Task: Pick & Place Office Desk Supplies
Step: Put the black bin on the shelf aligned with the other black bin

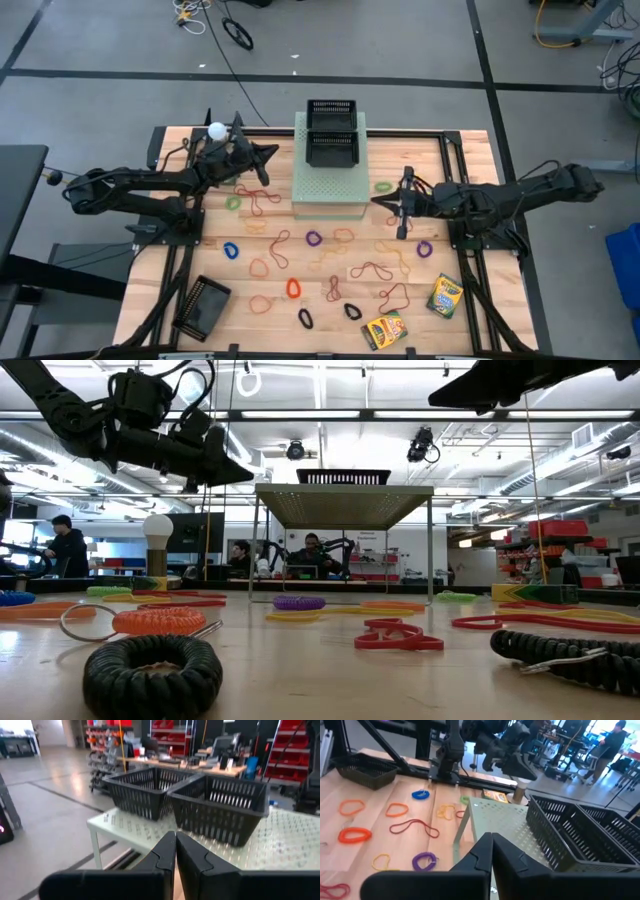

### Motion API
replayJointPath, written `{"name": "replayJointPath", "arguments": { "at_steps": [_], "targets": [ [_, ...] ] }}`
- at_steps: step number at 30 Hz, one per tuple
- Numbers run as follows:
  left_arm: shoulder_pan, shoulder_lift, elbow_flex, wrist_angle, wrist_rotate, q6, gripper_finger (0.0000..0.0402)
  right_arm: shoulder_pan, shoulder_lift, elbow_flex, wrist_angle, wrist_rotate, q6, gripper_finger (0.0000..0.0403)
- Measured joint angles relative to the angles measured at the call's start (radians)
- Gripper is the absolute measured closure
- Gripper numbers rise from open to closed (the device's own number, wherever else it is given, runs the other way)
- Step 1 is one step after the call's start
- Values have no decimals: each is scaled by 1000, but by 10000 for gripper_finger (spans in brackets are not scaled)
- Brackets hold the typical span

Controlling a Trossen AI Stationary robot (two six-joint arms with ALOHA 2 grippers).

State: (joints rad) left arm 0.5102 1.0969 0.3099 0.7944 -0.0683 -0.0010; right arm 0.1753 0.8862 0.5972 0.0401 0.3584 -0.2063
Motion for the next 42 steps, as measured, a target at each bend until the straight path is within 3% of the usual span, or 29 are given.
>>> {"name": "replayJointPath", "arguments": {
  "at_steps": [14,16,20,24,28,31,34,38,42],
  "targets": [
    [0,11,61,130,-3,-165,381,2,4,-11,-4,1,71,394],
    [-2,11,82,130,35,-217,381,2,4,-57,55,-1,62,394],
    [-49,22,140,131,206,-218,387,2,5,-187,269,-4,23,394],
    [-143,59,213,131,207,-199,391,2,4,-284,482,-5,36,394],
    [-211,114,322,78,268,-220,388,2,4,-329,533,-19,82,394],
    [-260,154,424,-62,311,-179,392,5,4,-342,533,-32,124,394],
    [-319,179,525,-279,290,-58,396,21,4,-344,526,-47,155,394],
    [-398,183,685,-724,207,18,397,59,4,-344,526,-49,165,394],
    [-495,183,826,-1149,124,-10,395,93,4,-344,525,-49,163,394]
  ]
}}
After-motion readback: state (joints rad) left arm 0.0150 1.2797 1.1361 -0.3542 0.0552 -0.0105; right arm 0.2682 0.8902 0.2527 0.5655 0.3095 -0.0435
